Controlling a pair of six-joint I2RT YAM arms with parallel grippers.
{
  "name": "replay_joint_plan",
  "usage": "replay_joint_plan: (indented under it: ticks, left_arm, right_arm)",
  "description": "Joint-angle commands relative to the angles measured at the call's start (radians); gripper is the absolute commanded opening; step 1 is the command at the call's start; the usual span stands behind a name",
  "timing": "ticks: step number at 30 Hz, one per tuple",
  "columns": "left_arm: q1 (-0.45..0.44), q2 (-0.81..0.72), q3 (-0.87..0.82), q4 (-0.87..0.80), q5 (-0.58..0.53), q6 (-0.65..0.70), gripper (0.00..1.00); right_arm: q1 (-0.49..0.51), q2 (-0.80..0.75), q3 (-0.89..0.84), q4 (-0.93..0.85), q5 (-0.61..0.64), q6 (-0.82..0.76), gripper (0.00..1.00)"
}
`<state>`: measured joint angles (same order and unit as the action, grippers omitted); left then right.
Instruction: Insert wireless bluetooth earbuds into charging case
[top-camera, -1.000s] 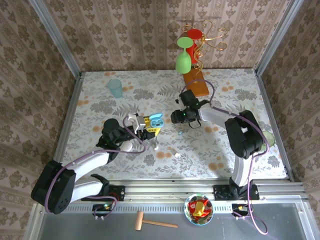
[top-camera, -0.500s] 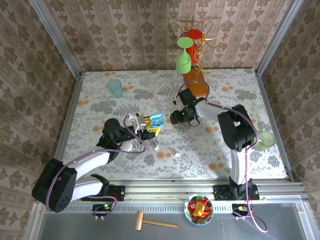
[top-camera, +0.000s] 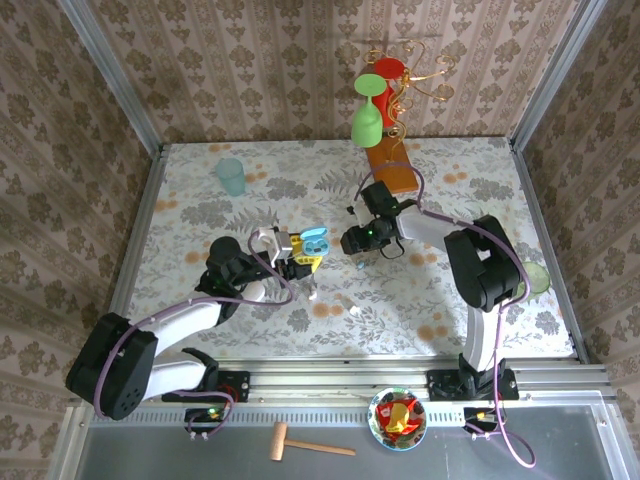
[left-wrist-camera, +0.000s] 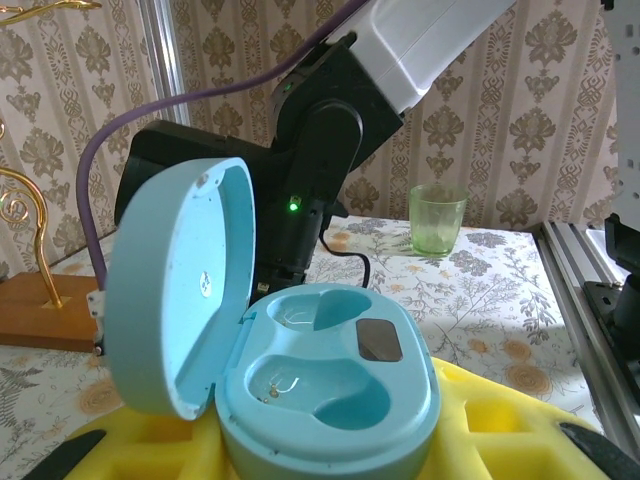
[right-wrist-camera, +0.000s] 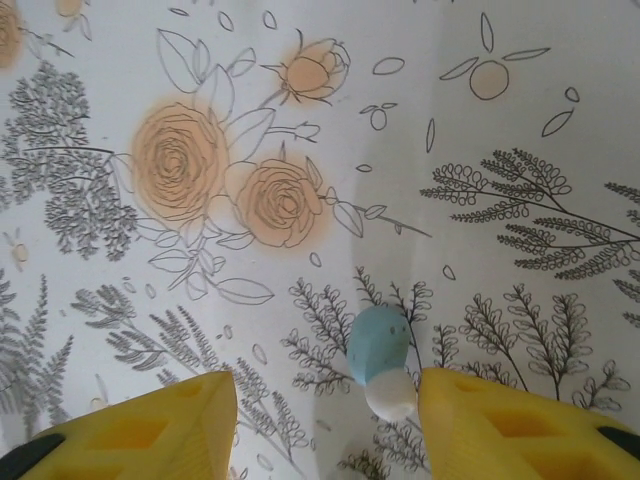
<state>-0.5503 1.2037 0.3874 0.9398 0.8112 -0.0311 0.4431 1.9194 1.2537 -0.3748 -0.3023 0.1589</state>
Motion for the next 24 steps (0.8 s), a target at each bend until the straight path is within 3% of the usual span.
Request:
replay_joint_plan:
  ticks: [1, 6, 17, 24]
  left_arm:
    - [-0.006, -0.011, -0.002, 0.056, -0.005, -0.015, 0.22]
    - [0.016, -0.053, -0.026, 0.045, -0.073, 0.003, 0.22]
    - [0.047, -0.143, -0.057, -0.011, -0.159, 0.043, 0.21]
    - [0.049, -0.215, -0.076, -0.024, -0.228, 0.061, 0.21]
  right_arm:
    - [0.005, -0.054, -0.003, -0.049, 0.080, -0.016, 0.54]
    - [0.015, -0.048, 0.041, -0.131, 0.248, -0.017, 0.56]
    - [0.123, 0.042, 0.208, -0.307, 0.551, 0.155, 0.44]
    - [0.171, 0.120, 0.303, -0.394, 0.657, 0.230, 0.39]
